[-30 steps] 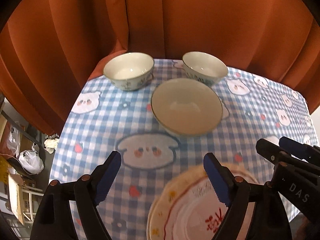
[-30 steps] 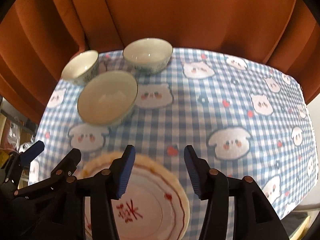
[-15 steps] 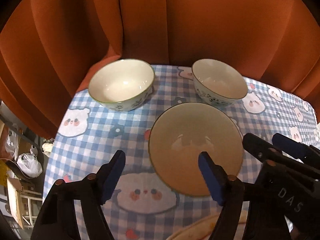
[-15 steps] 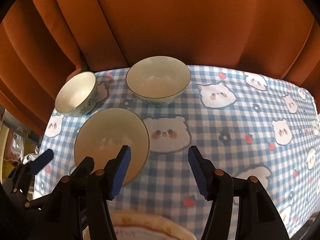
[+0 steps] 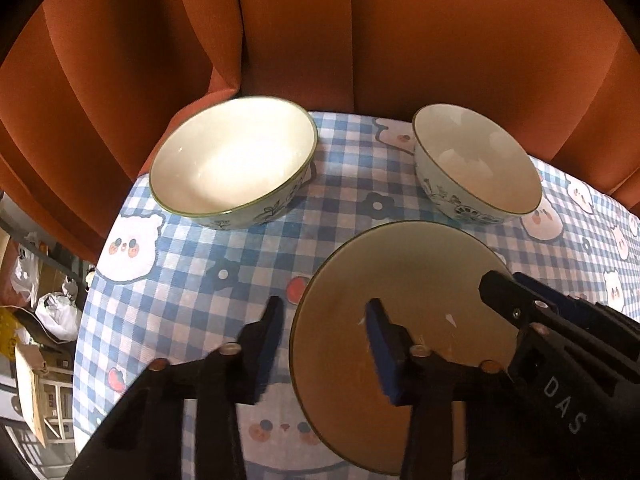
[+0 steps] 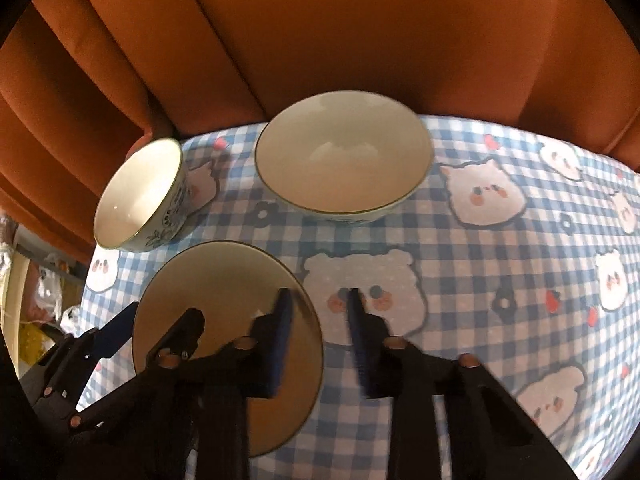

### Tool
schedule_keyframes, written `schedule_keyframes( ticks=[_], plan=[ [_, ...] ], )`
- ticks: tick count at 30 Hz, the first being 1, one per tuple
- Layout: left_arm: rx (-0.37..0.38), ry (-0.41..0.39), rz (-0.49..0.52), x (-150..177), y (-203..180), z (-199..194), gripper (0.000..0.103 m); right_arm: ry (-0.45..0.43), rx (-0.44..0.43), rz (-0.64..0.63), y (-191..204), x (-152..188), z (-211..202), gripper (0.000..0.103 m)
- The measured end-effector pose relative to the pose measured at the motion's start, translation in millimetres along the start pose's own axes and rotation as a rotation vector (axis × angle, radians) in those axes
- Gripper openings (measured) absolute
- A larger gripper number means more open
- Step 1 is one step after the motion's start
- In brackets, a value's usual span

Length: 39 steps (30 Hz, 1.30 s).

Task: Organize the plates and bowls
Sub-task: 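Close both grippers on the rim of the plain beige plate, then lift the beige plate with both grippers and carry it toward the stack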

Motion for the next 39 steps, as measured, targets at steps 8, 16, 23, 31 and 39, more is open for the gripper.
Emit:
schedule_keyframes(
  ticks=[8,16,23,31,39],
  plan=[
    [-0.042,0.000,0.016,0.1,-1.3,-1.9,0.025,0.014,-0.012,-0.009,4.8,1.3,3.6,0.018],
    [-0.043,-0.009,0.021,10.1,-8.6,-21.1,0.025,0.003,0.007,-0.008,-1.7,8.6,-11.8,0.019],
    [-0.003,-0.055,0.058,24.3,-23.8,-60.2,0.025,-0.047,0.039,0.012,-11.5,17.7,-46.1,0.019],
    [0.055,-0.104,0.106,41.0,-46.9,-104.3,0.025,-0.111,0.090,0.065,-28.9,40.6,-101.7,0.019],
    [0.123,-0.126,0.143,68.9,-75.8,-142.1,0.025,-0.153,0.147,0.105,-50.4,70.8,-152.2,0.019]
  ],
)
Point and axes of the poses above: each gripper's, at about its wrist camera, not at the fingertips, and z roughly the way its jaws point, y to its left, x to its underside, the point moved 10 cm from there along z, roughly the way its jaws point, and after that the axes turned 9 degrees about -z, right-handed, at the moved point
